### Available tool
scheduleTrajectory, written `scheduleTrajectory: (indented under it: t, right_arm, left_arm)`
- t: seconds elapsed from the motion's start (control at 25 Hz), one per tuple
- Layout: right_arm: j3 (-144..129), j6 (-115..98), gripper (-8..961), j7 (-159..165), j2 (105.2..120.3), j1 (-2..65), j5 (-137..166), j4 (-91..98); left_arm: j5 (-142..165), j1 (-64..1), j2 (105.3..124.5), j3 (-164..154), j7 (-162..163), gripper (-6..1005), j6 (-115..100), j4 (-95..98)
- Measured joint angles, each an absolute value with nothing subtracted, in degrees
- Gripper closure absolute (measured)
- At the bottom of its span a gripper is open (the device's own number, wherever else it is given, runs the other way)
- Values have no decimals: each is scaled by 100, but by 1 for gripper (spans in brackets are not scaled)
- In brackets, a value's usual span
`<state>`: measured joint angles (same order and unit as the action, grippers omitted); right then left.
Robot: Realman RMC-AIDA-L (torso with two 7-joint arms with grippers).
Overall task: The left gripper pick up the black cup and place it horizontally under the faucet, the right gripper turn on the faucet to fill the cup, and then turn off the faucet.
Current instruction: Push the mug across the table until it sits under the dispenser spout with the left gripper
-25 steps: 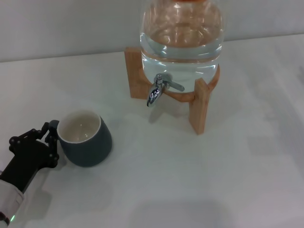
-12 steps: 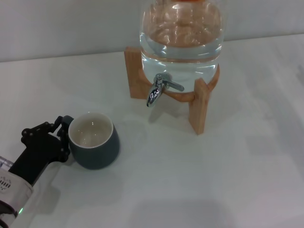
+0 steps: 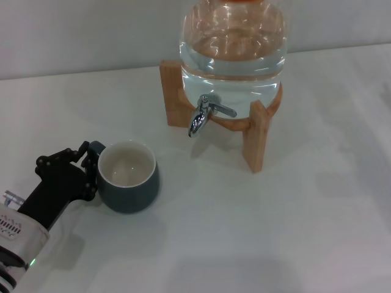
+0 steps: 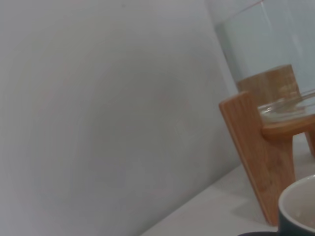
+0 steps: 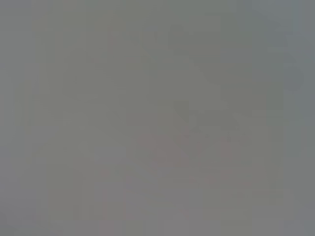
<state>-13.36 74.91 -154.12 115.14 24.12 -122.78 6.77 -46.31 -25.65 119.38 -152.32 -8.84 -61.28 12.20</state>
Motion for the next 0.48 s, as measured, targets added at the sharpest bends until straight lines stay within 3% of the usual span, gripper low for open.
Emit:
scheduleTrajectory:
  t: [0.48]
  right_arm:
    - [-1336, 7477, 98, -15476, 11513, 2467, -12279, 677]
  left_arm:
    - [-4502, -2711, 11954, -15232, -823, 915, -6135, 1240]
